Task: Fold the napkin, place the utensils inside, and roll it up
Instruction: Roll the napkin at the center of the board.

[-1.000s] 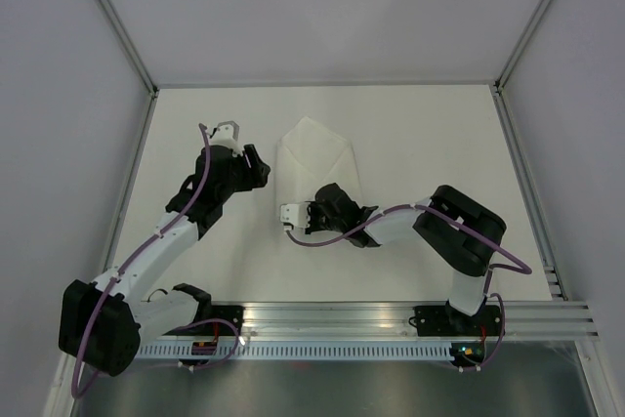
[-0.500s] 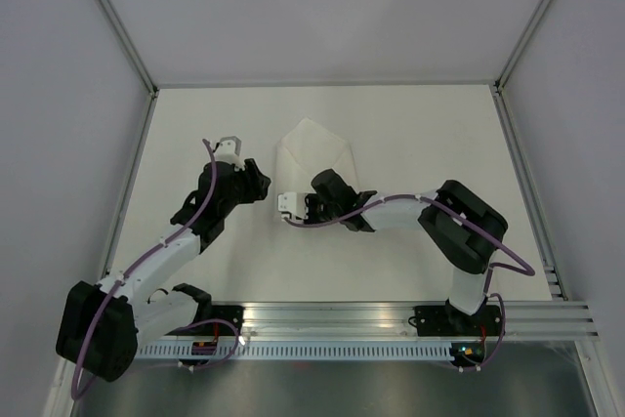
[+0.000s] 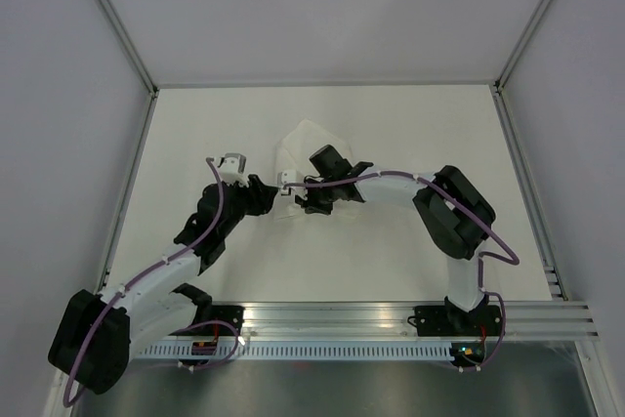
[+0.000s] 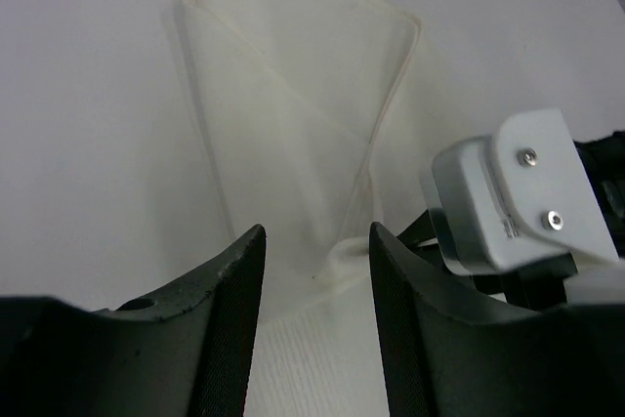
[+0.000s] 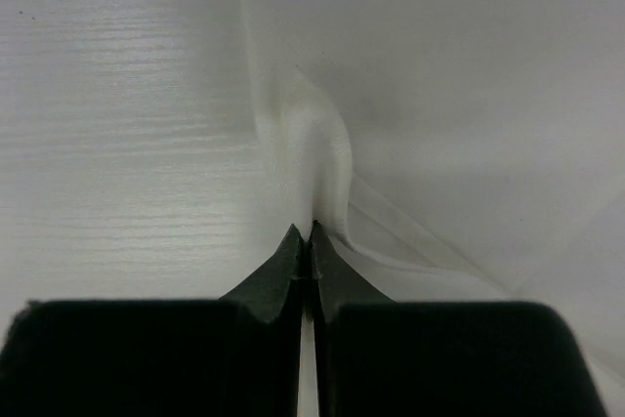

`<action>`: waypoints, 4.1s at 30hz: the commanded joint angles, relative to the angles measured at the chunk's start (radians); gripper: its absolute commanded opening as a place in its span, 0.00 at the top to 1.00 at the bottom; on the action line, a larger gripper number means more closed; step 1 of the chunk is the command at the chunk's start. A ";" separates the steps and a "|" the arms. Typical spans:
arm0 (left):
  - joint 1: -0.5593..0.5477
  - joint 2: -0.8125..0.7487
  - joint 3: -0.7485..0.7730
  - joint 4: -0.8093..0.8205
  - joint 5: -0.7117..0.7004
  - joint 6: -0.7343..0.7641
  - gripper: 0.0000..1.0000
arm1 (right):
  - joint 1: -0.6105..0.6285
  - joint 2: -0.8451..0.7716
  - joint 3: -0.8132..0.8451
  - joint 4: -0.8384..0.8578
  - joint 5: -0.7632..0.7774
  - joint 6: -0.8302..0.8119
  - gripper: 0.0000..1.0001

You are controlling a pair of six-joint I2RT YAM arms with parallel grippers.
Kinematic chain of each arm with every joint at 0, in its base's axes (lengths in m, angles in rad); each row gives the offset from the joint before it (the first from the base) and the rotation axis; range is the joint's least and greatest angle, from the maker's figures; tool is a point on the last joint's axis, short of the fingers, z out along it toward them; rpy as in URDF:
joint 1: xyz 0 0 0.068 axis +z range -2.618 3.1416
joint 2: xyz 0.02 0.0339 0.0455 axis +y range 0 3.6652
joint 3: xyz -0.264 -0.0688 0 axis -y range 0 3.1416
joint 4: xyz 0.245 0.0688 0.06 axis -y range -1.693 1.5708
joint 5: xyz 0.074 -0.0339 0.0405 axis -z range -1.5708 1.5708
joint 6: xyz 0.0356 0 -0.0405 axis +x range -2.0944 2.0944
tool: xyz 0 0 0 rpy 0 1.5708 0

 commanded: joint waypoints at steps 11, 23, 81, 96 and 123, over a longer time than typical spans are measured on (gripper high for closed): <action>-0.115 -0.054 -0.066 0.145 -0.018 0.148 0.50 | -0.047 0.069 0.063 -0.324 -0.146 0.022 0.96; -0.147 -0.109 -0.075 0.100 -0.026 0.151 0.50 | -0.055 0.025 0.022 -0.348 -0.129 0.018 0.96; -0.168 -0.120 -0.035 0.072 -0.181 0.118 0.43 | 0.060 -0.463 -0.655 0.520 0.347 -0.200 0.27; -0.168 -0.060 -0.019 0.097 -0.170 0.135 0.43 | 0.088 -0.367 -0.662 0.557 0.385 -0.261 0.41; -0.168 -0.075 -0.012 0.077 -0.153 0.148 0.43 | 0.099 -0.353 -0.555 0.387 0.353 -0.223 0.48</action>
